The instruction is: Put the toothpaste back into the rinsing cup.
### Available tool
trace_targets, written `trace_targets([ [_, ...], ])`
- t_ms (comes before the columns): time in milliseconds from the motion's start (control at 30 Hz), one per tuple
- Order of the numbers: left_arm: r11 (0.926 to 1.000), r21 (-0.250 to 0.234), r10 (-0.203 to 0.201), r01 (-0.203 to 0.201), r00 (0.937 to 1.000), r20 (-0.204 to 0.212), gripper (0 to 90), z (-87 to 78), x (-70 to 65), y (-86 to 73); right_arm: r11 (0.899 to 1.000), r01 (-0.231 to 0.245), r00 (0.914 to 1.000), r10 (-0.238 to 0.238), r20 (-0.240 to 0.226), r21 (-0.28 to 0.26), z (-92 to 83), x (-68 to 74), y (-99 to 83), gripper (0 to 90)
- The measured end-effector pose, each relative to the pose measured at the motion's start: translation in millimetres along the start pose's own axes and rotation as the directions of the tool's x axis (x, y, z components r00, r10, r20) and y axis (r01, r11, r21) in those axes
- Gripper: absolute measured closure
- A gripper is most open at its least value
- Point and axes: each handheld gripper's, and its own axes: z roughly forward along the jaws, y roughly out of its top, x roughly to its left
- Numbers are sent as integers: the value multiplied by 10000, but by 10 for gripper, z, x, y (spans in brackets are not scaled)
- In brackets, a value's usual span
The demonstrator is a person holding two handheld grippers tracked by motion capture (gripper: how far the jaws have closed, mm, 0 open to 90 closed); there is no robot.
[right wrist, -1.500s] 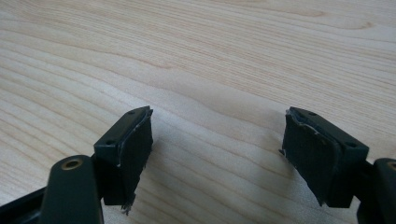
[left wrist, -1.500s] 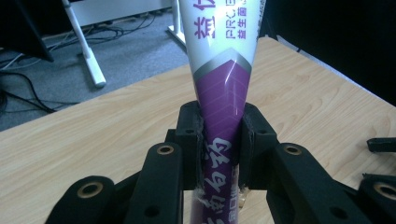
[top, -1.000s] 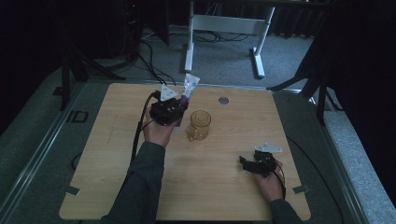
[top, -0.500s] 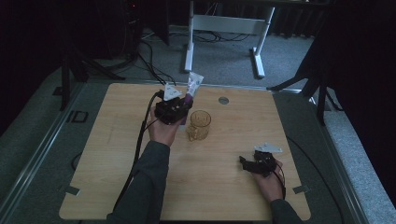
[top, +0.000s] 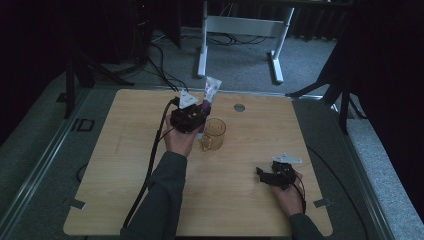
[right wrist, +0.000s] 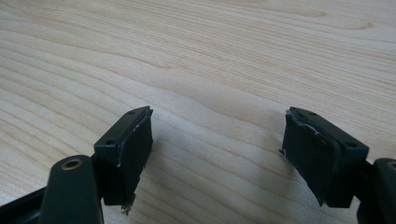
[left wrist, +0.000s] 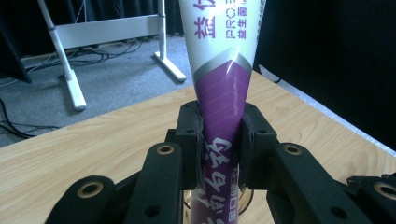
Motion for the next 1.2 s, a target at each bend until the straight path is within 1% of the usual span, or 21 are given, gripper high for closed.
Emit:
trace_targets([
  [100,10000,-67,-32,32,10000,-59,729,17,-5,-2,10000,-1,10000,1,0,-1,0,0,0,242],
  [167,9999,-123,34,-35,10000,-84,729,33,-15,-4,10000,-14,10000,14,-1,-2,0,1,0,242],
  [367,9999,-108,109,-109,9999,-55,729,80,-33,-3,10000,-5,10000,5,-17,11,-2,3,-1,242],
  [500,9999,-145,77,-77,10000,-26,729,110,-39,9,10000,4,10000,-4,-11,9,-2,2,-1,242],
  [567,9997,-174,142,-142,9999,-29,729,126,-45,16,10000,6,10000,-6,-17,10,-2,2,-1,242],
  [967,9991,-410,53,-54,10000,-20,729,199,-74,44,10000,22,10000,-22,-15,5,-2,1,-1,242],
  [1133,9992,-411,25,-23,10000,33,728,245,-90,49,10000,18,10000,-18,-11,8,-2,1,-1,242],
  [1200,9988,-498,-9,11,10000,53,728,264,-96,45,10000,16,10000,-16,-10,9,-2,1,-1,242],
])
